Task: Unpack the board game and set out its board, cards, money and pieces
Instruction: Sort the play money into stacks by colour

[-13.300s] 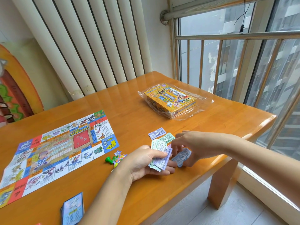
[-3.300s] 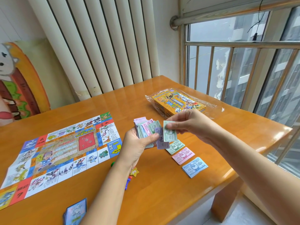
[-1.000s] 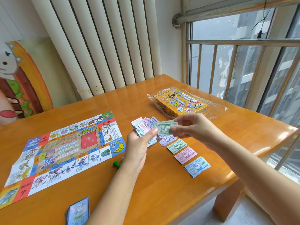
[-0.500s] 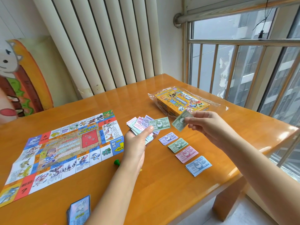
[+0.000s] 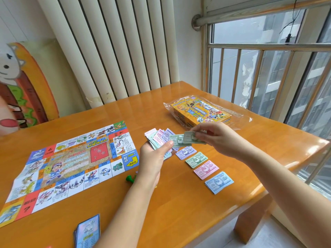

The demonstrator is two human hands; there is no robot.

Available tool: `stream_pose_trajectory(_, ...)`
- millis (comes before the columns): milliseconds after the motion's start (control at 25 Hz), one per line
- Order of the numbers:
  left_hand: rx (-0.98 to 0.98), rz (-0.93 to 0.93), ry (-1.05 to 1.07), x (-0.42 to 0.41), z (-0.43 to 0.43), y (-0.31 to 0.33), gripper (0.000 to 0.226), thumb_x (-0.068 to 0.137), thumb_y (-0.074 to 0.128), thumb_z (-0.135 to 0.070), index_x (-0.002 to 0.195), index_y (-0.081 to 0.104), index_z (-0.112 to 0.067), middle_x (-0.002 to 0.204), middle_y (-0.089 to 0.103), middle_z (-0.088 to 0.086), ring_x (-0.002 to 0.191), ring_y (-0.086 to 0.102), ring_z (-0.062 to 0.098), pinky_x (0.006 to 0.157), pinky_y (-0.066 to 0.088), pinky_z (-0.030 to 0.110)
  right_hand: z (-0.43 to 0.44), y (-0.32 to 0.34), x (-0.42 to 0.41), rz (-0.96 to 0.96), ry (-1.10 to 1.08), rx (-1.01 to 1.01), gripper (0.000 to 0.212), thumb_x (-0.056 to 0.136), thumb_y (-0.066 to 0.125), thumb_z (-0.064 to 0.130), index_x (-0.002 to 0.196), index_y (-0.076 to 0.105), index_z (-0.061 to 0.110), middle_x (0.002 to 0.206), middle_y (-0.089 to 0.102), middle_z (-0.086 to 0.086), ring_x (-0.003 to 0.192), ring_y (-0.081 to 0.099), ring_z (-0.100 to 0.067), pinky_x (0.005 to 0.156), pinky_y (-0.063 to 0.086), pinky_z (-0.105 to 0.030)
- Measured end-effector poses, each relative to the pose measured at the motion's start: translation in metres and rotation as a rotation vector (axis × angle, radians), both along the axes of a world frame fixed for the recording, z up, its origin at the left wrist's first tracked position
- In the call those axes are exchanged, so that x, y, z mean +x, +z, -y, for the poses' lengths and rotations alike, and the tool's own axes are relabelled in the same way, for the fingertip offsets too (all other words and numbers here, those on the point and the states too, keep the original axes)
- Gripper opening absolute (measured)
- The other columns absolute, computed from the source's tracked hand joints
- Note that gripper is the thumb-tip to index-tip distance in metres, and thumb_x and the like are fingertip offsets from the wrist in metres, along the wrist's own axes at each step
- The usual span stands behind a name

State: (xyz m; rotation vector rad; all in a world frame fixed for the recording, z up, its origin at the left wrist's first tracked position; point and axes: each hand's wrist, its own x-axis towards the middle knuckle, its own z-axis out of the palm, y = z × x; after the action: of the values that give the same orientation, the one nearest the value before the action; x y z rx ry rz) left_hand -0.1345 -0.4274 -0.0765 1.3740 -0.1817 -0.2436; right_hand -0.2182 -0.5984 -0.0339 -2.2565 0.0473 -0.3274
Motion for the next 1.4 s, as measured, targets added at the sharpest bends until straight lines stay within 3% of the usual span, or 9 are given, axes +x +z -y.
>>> stream_pose_trajectory(80, 0.000, 0.011, -0.017, -0.001, 0.001, -0.001, 0.021, 0.080, 0.071, -0.001, 0.096, 0.067, -0.014, 0.098, 0.073, 0.007, 0.092, 0.070, 0.025, 0.089, 0.053, 0.043, -0.004, -0.001, 0.002, 0.041, 0.000, -0.055, 0.014, 0.093, 0.058, 0.012, 0.094, 0.068, 0.021, 0.065, 0.059, 0.013, 0.056, 0.049, 0.000, 0.052, 0.037, -0.015)
stream_pose_trajectory(240, -0.038, -0.002, -0.050, -0.004, 0.004, 0.000, 0.022, 0.080, 0.070, 0.002, 0.093, 0.068, -0.015, 0.096, 0.074, 0.007, 0.092, 0.070, 0.026, 0.089, 0.053, 0.041, -0.010, -0.006, 0.005, 0.088, -0.104, 0.018, 0.006, 0.085, 0.069, 0.011, 0.082, 0.066, 0.015, 0.053, 0.057, 0.015, 0.046, 0.051, 0.002, 0.049, 0.039, -0.011)
stream_pose_trajectory(600, -0.066, -0.030, -0.064, -0.009, 0.005, 0.003, 0.021, 0.080, 0.069, 0.002, 0.094, 0.067, -0.013, 0.093, 0.074, 0.006, 0.086, 0.071, 0.022, 0.078, 0.055, 0.032, -0.017, -0.014, 0.008, 0.122, -0.195, 0.123, 0.022, 0.075, 0.080, 0.025, 0.072, 0.061, 0.014, 0.056, 0.059, 0.007, 0.046, 0.050, -0.004, 0.047, 0.038, -0.016)
stream_pose_trajectory(720, -0.126, -0.070, -0.047, -0.009, 0.005, 0.007, 0.019, 0.081, 0.067, 0.003, 0.093, 0.066, -0.012, 0.092, 0.074, 0.005, 0.081, 0.071, 0.019, 0.075, 0.056, 0.029, -0.014, -0.015, 0.009, 0.111, -0.258, 0.286, 0.025, 0.078, 0.076, 0.030, 0.079, 0.060, 0.011, 0.060, 0.061, 0.005, 0.049, 0.053, -0.007, 0.049, 0.042, -0.019)
stream_pose_trajectory(840, -0.145, -0.103, -0.050, -0.011, 0.004, 0.010, 0.018, 0.082, 0.066, 0.003, 0.093, 0.065, -0.010, 0.085, 0.074, 0.003, 0.072, 0.071, 0.014, 0.063, 0.056, 0.024, -0.013, -0.015, 0.007, 0.032, -0.162, 0.507, 0.013, 0.086, 0.069, 0.019, 0.088, 0.068, 0.007, 0.072, 0.072, 0.001, 0.062, 0.065, -0.010, 0.058, 0.052, -0.020)
stream_pose_trajectory(960, -0.148, -0.119, -0.087, -0.013, 0.004, 0.011, 0.018, 0.082, 0.065, 0.005, 0.092, 0.066, -0.009, 0.082, 0.075, 0.002, 0.070, 0.071, 0.013, 0.058, 0.056, 0.022, -0.012, -0.016, 0.007, 0.041, -0.163, 0.587, 0.006, 0.084, 0.069, 0.010, 0.085, 0.070, 0.004, 0.076, 0.074, -0.005, 0.062, 0.068, -0.013, 0.059, 0.056, -0.020)
stream_pose_trajectory(1160, -0.029, -0.214, -0.094, -0.006, -0.001, 0.009, 0.013, 0.083, 0.064, 0.005, 0.088, 0.065, -0.006, 0.071, 0.073, 0.003, 0.061, 0.069, 0.015, 0.061, 0.056, 0.026, 0.011, -0.011, 0.005, -0.009, -0.195, 0.538, 0.003, 0.079, 0.074, 0.009, 0.078, 0.072, 0.007, 0.064, 0.071, -0.003, 0.054, 0.064, -0.011, 0.053, 0.051, -0.018)
stream_pose_trajectory(1400, 0.113, -0.385, -0.228, -0.001, -0.008, 0.009, 0.006, 0.089, 0.056, 0.005, 0.094, 0.056, 0.008, 0.076, 0.070, 0.022, 0.061, 0.070, 0.030, 0.052, 0.059, 0.031, 0.024, -0.025, 0.008, -0.262, -0.174, 0.382, 0.006, 0.077, 0.076, 0.008, 0.079, 0.073, 0.003, 0.066, 0.070, -0.006, 0.052, 0.062, -0.010, 0.053, 0.053, -0.018)
